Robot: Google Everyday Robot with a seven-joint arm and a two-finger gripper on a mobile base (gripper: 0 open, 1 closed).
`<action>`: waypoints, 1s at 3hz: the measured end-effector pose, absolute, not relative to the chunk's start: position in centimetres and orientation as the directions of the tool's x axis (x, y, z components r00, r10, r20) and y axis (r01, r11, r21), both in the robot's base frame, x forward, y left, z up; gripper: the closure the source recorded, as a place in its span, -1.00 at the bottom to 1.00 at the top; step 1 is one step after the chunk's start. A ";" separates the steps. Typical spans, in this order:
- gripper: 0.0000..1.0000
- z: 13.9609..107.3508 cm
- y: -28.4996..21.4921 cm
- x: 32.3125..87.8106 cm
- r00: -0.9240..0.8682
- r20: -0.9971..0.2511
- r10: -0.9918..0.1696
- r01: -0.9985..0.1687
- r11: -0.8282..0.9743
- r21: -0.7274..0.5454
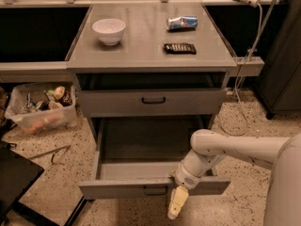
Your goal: Open middle drawer
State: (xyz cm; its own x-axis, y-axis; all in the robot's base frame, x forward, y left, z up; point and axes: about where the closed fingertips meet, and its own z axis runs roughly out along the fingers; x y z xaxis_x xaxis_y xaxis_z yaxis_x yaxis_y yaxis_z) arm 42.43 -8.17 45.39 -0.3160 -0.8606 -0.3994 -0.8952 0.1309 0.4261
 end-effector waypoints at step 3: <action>-1.00 45.9 -9.0 39.9 -0.346 -0.387 -0.855 -0.859 0.122 0.496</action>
Offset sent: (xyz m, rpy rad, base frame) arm -0.0358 -0.0124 -0.0188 0.0273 0.1655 0.0283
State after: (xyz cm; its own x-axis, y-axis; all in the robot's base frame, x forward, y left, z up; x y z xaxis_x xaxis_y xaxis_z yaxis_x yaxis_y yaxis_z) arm 39.89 -9.04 45.88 -0.3455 -0.8547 -0.3874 -0.8594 0.1224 0.4964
